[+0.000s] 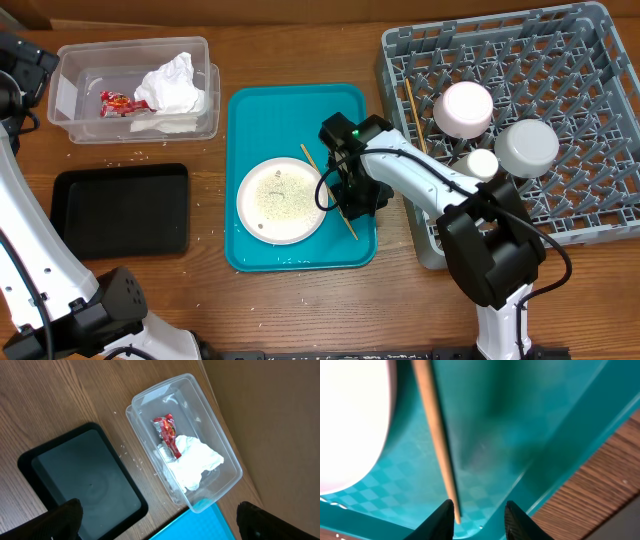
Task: Sort waste into correct bins and load items into the dishwasher
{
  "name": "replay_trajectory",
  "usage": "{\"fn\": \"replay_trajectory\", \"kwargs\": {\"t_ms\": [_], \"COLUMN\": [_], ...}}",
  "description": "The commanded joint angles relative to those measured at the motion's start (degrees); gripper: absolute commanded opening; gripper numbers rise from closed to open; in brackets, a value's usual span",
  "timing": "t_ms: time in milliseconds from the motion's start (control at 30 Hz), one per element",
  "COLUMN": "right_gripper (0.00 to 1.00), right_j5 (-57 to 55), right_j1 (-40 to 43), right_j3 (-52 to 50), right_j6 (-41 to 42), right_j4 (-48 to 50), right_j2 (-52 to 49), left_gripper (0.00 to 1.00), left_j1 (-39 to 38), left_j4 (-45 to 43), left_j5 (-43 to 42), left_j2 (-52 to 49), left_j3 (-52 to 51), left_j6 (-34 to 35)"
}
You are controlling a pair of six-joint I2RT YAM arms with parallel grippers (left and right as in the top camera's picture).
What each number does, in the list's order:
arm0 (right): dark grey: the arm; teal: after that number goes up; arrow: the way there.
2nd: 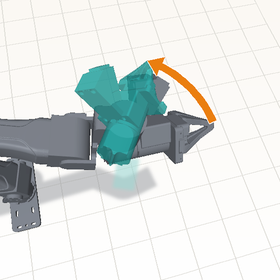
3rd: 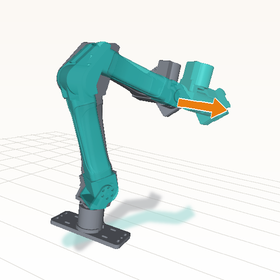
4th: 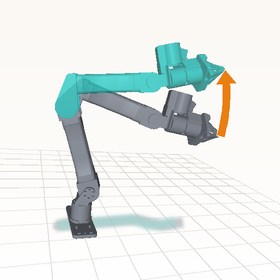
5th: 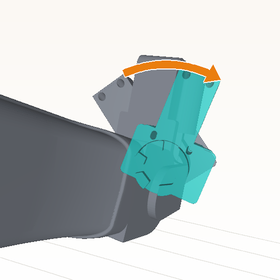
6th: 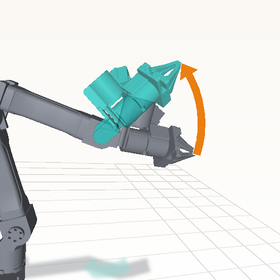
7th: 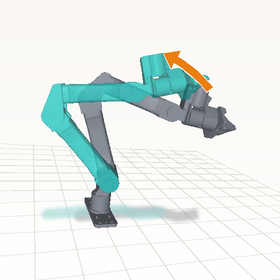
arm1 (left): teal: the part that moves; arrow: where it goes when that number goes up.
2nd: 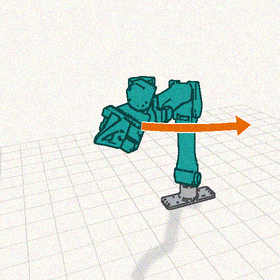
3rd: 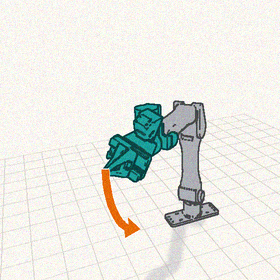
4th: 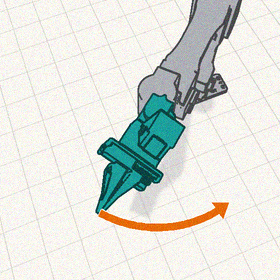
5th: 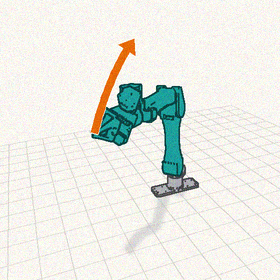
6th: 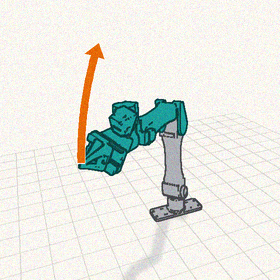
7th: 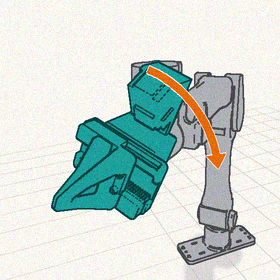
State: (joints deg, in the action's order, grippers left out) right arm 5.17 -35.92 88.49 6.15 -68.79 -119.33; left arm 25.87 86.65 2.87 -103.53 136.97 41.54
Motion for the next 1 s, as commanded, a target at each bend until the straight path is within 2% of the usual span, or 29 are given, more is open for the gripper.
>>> {"fn": "replay_trajectory", "kwargs": {"t_ms": [0, 300, 800, 867, 967], "right_gripper": [0.32, 0.31, 0.31, 0.25, 0.07], "right_j5": [1.2, 5.4, 3.3, 3.3, 3.2], "right_j1": [-0.7, -1.8, -2.1, -2.1, -2.1], "right_j3": [-0.2, -0.2, -7.6, -7.9, -7.8], "right_j6": [-0.3, -3.2, -3.2, -3.2, -1.8], "right_j4": [0.4, 0.5, 10.3, 10.9, 11.5], "right_j2": [0.3, 0.3, 0.3, 0.3, 0.3], "left_gripper": [1.00, 1.00, 1.00, 1.00, 1.00], "left_j1": [-0.4, -0.4, -0.4, -0.4, -0.4], "left_j4": [0.0, 0.0, 0.0, 0.0, 0.0], "left_j5": [0.7, 0.7, 0.7, 0.7, 0.7], "left_j2": [-0.4, -0.4, -0.4, -0.4, -0.4], "left_j3": [0.0, 0.0, 0.0, 0.0, 0.0], "left_j6": [-0.8, -0.9, -0.9, -0.9, -0.9]}}
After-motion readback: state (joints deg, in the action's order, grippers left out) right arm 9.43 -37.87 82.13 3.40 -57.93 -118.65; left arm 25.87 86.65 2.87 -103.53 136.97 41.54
